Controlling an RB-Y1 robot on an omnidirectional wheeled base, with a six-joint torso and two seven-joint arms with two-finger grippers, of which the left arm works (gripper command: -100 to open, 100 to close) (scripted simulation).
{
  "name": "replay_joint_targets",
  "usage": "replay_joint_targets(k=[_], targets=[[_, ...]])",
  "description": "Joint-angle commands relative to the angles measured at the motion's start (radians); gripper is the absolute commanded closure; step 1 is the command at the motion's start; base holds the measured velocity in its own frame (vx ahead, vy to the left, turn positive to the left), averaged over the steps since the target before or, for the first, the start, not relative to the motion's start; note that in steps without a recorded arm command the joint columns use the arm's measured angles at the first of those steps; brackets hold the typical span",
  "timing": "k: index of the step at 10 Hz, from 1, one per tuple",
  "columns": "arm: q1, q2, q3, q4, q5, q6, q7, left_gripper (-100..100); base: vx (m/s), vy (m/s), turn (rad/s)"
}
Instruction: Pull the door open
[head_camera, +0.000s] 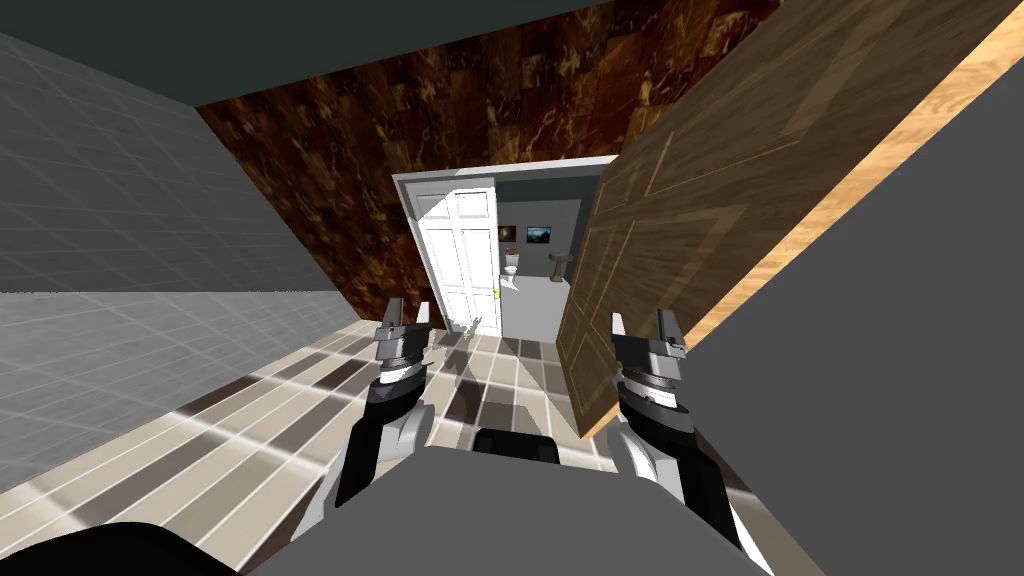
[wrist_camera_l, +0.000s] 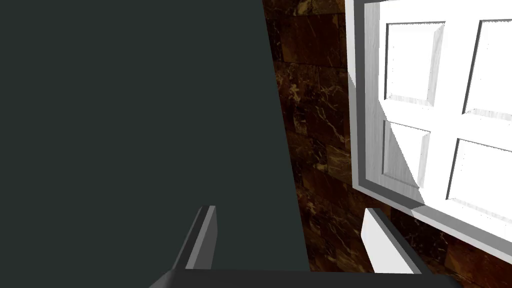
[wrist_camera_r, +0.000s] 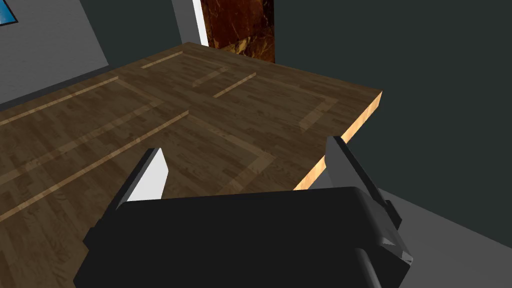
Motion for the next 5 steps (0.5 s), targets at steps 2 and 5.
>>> replay_joint_targets(k=[2,5], targets=[[-0.009,0.014,0.002,0.04,0.001,-0.005,0.003,-100,0.115,0.008,-0.036],[-0.021,0.029,0.004,0.093,0.002,-0.012,0.007,-100,0.121,0.01,-0.032]])
